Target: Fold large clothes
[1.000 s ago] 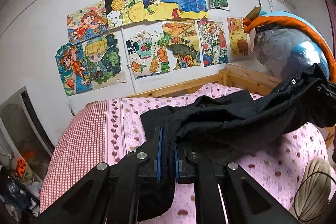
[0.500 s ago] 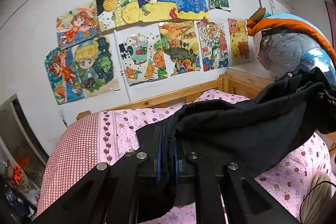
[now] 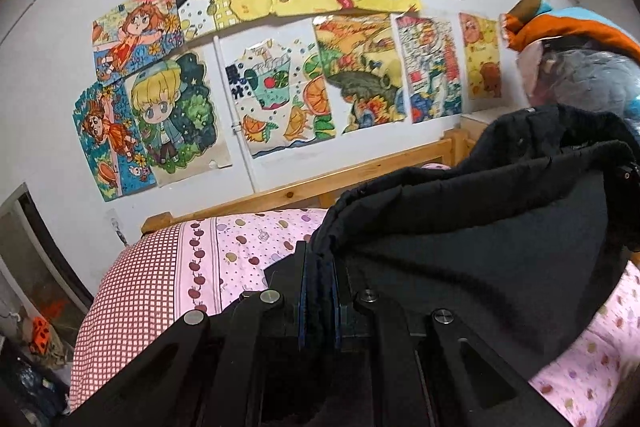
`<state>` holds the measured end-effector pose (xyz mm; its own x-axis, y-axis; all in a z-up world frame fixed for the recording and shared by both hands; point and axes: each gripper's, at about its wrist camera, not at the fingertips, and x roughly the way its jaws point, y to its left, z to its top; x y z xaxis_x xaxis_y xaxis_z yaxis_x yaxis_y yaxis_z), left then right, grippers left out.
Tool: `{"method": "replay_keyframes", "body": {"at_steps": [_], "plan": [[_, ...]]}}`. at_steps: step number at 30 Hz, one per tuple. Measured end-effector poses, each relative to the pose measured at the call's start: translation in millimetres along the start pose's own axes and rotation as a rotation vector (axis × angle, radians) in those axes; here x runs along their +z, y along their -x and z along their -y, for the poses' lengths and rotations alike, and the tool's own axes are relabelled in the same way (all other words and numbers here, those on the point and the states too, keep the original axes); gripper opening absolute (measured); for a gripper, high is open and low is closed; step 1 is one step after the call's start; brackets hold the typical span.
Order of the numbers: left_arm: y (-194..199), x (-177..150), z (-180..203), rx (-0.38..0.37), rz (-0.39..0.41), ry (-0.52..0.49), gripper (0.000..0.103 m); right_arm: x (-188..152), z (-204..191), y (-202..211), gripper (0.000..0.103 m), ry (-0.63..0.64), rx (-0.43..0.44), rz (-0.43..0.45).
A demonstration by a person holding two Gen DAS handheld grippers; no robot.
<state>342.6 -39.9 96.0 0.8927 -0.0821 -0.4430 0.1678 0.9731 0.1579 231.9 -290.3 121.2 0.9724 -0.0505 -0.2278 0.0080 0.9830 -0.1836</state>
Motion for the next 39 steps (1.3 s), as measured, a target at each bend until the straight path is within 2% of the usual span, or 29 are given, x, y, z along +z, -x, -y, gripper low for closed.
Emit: {"method": "replay_keyframes", "body": {"at_steps": [5,13,18,21,24,27,36,39], "plan": [[-56.7,10.2,6.0,0.046,-0.04,-0.014,0.009,-1.6,2.4,-56.3,0.008,-0.004,-0.029,-0.02],[-124.7,4.7,14.0,0.044,-0.044,0.017,0.009,-22.4,11.4,-147.5,0.008,-0.085,-0.046,-0.083],[-169.3,0.1,12.5,0.024,-0.12,0.032,0.009,-36.6,10.5,-190.1,0.008,-0.091,-0.058,-0.122],[-191.1,-7.6,7.6,-0.026,-0.138,0.08,0.009,-48.6,9.7,-218.0,0.008,-0.104,-0.064,-0.162],[-203.6,-14.7,1.8,-0.06,-0.146,0.111,0.009,-59.1,16.5,-241.4,0.008,-0.149,-0.036,-0.221],[-210.1,-18.0,2.8,-0.058,-0.151,0.113,0.009,-68.2,20.2,-256.7,0.008,-0.18,-0.01,-0.255],[-214.5,-20.7,2.5,-0.067,-0.163,0.119,0.012,-82.2,13.9,-265.9,0.009,-0.188,-0.008,-0.261],[-213.0,-20.9,5.6,-0.045,-0.164,0.105,0.017,-84.7,16.9,-263.4,0.01,-0.203,0.002,-0.258]]}}
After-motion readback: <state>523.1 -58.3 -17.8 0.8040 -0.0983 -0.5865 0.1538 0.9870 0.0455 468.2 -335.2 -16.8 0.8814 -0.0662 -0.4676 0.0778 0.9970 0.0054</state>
